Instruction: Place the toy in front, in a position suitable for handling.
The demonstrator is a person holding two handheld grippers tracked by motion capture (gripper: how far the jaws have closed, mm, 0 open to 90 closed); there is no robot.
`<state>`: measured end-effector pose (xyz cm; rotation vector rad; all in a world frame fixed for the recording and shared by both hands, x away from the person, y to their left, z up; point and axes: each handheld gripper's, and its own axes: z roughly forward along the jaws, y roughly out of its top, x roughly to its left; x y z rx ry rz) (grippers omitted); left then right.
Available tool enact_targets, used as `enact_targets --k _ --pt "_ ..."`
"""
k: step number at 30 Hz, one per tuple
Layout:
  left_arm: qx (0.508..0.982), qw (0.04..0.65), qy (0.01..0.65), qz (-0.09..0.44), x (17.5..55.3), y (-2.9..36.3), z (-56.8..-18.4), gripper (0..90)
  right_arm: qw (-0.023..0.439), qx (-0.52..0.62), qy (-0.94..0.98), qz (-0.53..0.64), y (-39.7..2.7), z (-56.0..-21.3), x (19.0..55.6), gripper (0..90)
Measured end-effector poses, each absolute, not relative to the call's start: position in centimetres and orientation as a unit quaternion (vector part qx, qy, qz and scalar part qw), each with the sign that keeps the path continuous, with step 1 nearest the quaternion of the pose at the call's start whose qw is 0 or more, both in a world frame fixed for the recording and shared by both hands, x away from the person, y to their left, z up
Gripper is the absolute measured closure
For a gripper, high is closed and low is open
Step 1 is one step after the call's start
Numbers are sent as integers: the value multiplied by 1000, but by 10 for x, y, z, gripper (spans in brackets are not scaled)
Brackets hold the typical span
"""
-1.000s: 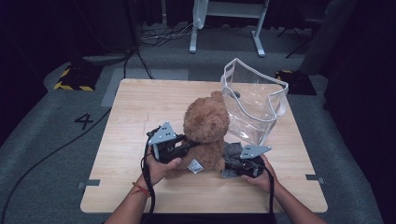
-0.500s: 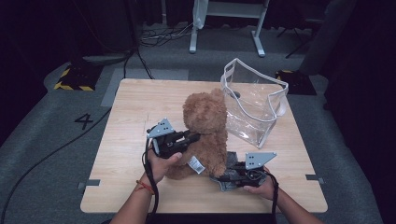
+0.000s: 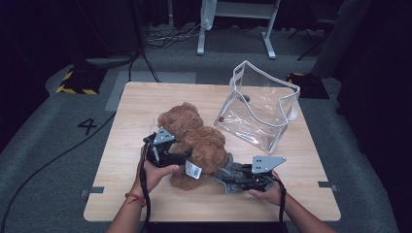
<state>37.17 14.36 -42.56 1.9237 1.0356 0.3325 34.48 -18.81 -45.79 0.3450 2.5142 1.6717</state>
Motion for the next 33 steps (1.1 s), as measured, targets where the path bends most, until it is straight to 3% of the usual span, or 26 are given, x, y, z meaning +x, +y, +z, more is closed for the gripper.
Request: enact_targets --k 2,5,8,13,17,20,25,33 --pt "773 449 425 143 375 146 -430 371 74 113 819 558 -187 -454 343 723" --pt "772 435 433 165 378 149 -439 575 143 119 801 569 -186 -440 341 722" --pt "780 438 420 151 378 148 -442 575 169 140 792 569 -180 -436 351 722" --pt "786 410 404 225 372 140 -436 498 166 144 799 560 -159 -445 366 719" --pt "761 452 394 250 367 145 -425 358 147 146 813 544 -154 -457 366 718" --pt "738 516 370 229 365 151 -401 313 142 146 840 503 -150 -468 369 719" --pt "790 455 355 207 386 127 -405 294 142 129 859 474 -149 -475 365 718" --pt "785 480 356 164 397 128 -426 294 128 46 803 581 -148 -438 336 717"
